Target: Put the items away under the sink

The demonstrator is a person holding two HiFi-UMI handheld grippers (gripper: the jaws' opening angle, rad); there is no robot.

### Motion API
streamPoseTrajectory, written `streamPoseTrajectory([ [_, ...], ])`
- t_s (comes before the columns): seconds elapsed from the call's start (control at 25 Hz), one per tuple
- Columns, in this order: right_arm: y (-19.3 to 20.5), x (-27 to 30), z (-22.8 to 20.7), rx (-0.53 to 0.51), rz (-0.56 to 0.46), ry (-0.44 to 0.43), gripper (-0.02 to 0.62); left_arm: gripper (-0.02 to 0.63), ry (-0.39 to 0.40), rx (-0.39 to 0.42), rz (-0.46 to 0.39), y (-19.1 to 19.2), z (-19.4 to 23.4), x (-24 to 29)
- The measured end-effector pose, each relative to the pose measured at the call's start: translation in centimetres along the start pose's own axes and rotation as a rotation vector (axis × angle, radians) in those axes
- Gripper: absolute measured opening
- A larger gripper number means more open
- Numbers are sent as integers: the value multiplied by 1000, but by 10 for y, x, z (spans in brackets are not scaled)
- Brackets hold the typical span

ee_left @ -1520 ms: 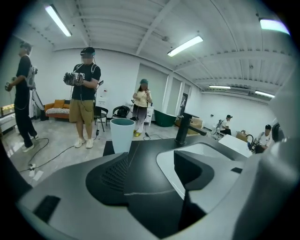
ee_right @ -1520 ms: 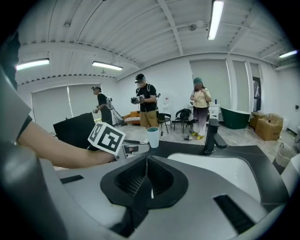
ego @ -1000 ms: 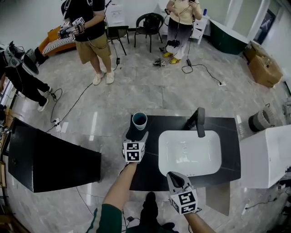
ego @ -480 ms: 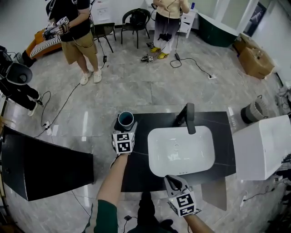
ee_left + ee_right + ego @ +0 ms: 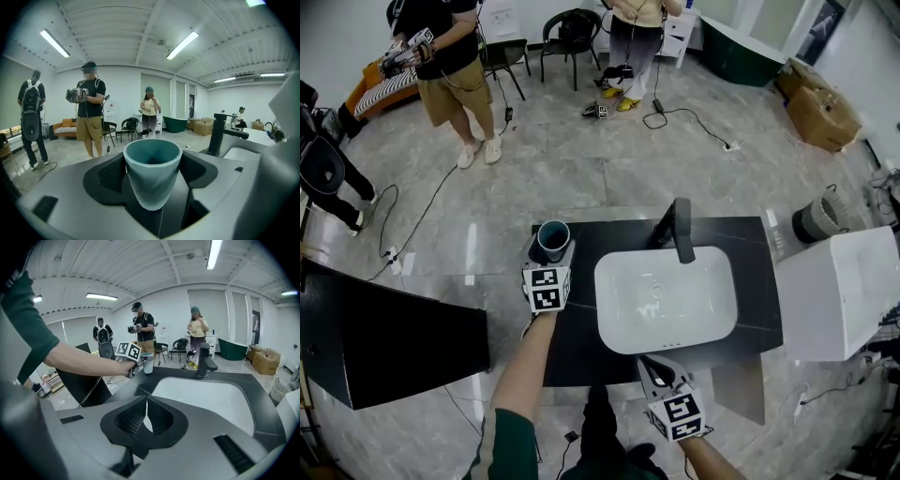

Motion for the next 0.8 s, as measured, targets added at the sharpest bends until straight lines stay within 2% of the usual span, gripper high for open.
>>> streamPoseTrajectory([
  [0.2, 10, -19, 5, 0, -17, -1, 43, 367, 39, 22, -14, -6, -25, -30],
  [0.44, 31, -68, 17, -4, -64, 12, 43, 365, 100, 41, -26, -17, -71, -88],
  [0.8, 88, -188, 23, -20, -115, 69, 43, 365, 237, 123, -51, -29, -184, -221],
])
Point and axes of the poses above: the fingertips, and each gripper's own axes: x forward along the fingers, z to its left, y out of its underside, the point moved 9 cm from there along -x, backward along the fingers, and after that the axes turned 15 degrees about -y, right-handed, at the moved point
